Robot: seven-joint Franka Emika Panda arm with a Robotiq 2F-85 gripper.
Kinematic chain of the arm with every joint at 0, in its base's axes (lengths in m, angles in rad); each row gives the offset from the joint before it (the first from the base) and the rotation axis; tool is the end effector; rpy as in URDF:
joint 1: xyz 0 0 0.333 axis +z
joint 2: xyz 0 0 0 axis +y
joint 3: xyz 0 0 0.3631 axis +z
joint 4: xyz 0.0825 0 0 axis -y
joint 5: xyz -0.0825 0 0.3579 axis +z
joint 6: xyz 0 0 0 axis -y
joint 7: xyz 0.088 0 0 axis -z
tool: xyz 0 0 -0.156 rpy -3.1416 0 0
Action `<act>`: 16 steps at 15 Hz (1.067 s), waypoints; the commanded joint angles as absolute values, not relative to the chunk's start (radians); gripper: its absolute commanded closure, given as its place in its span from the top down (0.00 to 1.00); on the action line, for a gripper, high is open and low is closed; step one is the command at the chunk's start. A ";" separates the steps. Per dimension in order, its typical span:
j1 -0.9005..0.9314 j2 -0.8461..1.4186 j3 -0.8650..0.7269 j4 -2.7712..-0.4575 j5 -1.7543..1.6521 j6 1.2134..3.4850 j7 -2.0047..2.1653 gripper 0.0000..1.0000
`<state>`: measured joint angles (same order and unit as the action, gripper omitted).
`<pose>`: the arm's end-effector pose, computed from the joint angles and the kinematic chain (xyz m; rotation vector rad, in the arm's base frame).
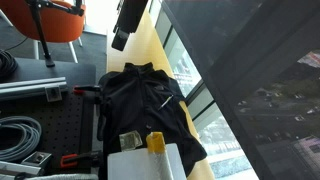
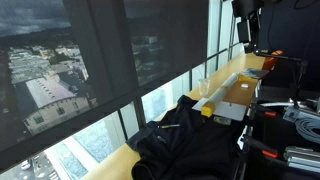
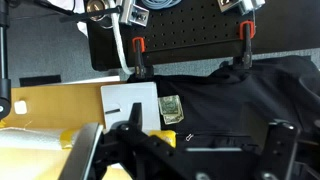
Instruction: Zip up the black jumper
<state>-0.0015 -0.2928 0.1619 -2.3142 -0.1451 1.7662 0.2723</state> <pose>0.3768 0.0440 0.4504 2.8881 -0.1125 -0.3130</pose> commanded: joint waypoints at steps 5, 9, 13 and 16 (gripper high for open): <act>0.017 -0.292 0.145 -2.311 -0.149 1.764 0.276 1.00; 0.017 -0.292 0.145 -2.311 -0.149 1.764 0.276 1.00; 0.017 -0.292 0.145 -2.311 -0.149 1.764 0.276 1.00; 0.016 -0.261 0.144 -2.315 -0.149 1.825 0.289 1.00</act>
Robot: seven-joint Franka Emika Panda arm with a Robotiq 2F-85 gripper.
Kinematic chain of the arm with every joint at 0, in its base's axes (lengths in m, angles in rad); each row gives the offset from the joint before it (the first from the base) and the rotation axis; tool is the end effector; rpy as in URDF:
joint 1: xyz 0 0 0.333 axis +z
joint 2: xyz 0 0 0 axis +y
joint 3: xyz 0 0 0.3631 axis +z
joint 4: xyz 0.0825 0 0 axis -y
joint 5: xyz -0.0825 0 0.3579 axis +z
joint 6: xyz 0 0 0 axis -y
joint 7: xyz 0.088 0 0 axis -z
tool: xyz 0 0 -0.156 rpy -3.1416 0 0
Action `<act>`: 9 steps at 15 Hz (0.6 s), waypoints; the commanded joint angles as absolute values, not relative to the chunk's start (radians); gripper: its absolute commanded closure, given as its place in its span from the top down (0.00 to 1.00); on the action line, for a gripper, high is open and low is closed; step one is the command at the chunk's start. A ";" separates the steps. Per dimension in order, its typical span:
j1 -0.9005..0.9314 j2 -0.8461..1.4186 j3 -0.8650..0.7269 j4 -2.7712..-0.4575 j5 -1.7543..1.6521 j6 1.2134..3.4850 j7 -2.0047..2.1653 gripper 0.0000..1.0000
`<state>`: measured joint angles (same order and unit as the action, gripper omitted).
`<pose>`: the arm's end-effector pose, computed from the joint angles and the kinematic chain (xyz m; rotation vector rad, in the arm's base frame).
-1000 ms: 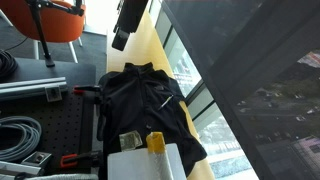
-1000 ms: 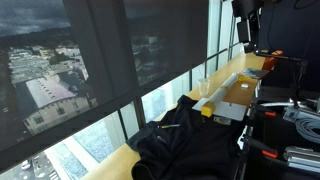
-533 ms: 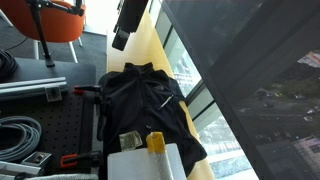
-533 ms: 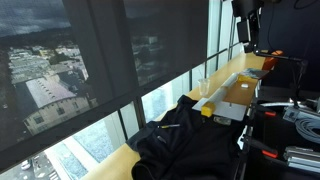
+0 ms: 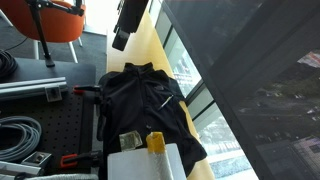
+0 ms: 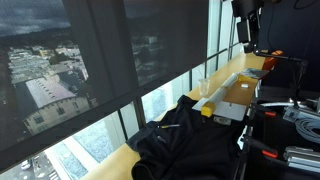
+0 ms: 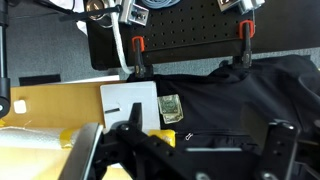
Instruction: Zip up the black jumper
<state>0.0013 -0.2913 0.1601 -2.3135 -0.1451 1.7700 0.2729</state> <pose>0.3778 0.0445 0.4503 2.8899 -0.1111 -0.3086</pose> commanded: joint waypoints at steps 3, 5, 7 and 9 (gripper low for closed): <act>0.021 -0.214 0.141 -2.342 -0.137 2.031 0.294 1.00; 0.031 -0.174 0.143 -2.378 -0.124 2.198 0.289 1.00; 0.046 -0.123 0.144 -2.411 -0.093 2.346 0.261 1.00; 0.066 -0.059 0.142 -2.422 -0.043 2.440 0.212 1.00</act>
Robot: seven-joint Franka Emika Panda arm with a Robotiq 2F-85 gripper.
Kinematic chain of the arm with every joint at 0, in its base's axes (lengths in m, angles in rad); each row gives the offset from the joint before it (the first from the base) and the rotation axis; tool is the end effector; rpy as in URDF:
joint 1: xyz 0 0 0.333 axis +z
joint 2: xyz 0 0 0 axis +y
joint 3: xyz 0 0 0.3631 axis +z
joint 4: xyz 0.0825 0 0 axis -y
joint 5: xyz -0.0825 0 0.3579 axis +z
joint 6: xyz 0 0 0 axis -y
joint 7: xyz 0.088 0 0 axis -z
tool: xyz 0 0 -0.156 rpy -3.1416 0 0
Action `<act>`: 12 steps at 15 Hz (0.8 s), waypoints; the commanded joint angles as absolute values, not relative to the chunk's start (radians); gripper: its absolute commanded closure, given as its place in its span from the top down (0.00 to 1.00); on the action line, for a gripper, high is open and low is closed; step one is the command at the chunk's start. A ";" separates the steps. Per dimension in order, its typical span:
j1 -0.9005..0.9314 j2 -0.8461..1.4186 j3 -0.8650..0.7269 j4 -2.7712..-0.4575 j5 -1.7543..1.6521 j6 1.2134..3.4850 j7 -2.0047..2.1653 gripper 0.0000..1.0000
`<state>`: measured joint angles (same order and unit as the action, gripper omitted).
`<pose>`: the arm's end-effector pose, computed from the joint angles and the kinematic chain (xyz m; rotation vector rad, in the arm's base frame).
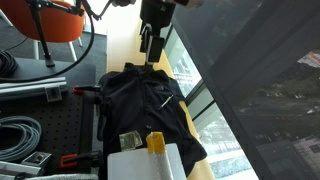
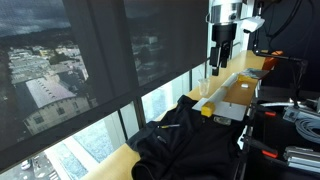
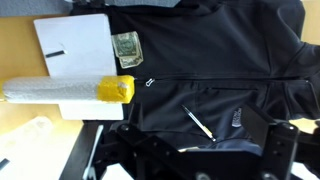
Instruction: Zip up the black jumper
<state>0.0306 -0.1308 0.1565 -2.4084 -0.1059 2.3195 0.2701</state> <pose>0.4480 0.0793 0.3815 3.0523 -0.0203 0.0932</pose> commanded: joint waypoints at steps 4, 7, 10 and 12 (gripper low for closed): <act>0.081 0.090 0.136 -2.375 0.053 2.543 0.079 1.00; 0.066 0.189 0.134 -2.324 0.087 2.580 -0.011 1.00; 0.048 0.286 0.123 -2.273 0.082 2.602 -0.062 1.00; 0.040 0.351 0.111 -2.243 0.067 2.618 -0.076 1.00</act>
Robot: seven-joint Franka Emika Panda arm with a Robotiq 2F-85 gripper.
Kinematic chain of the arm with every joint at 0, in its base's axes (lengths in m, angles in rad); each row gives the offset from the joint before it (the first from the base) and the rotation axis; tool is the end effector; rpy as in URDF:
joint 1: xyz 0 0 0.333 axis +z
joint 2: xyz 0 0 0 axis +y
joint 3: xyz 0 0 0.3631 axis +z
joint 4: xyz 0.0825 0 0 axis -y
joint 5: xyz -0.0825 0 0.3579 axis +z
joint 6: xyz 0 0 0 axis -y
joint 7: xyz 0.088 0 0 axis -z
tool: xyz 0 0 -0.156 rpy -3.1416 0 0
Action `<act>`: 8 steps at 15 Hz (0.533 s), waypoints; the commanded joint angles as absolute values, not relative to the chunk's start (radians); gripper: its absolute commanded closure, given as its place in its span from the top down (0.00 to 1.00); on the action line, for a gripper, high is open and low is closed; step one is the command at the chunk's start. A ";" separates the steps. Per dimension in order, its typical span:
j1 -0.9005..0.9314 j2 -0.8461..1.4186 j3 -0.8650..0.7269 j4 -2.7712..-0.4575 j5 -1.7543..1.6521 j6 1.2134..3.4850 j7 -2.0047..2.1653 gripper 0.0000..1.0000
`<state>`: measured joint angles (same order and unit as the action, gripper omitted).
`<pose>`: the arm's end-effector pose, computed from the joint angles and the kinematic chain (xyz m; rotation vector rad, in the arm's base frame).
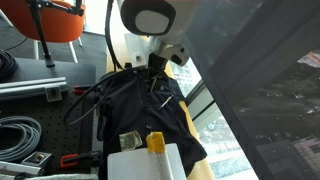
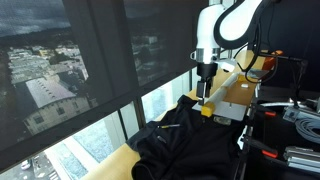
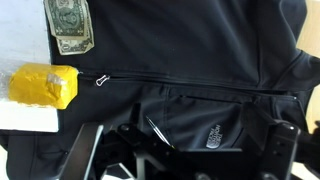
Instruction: Zip up the black jumper
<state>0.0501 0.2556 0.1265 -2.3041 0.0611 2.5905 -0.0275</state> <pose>0.5218 0.0938 0.2577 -3.0660 -0.2272 -0.0417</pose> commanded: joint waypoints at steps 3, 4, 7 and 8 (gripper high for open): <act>0.022 0.437 0.092 -2.196 0.054 2.633 -0.098 1.00; 0.015 0.465 0.086 -2.180 0.050 2.638 -0.106 1.00; 0.003 0.538 0.063 -2.133 0.034 2.644 -0.122 1.00; 0.001 0.558 0.055 -2.119 0.027 2.645 -0.125 1.00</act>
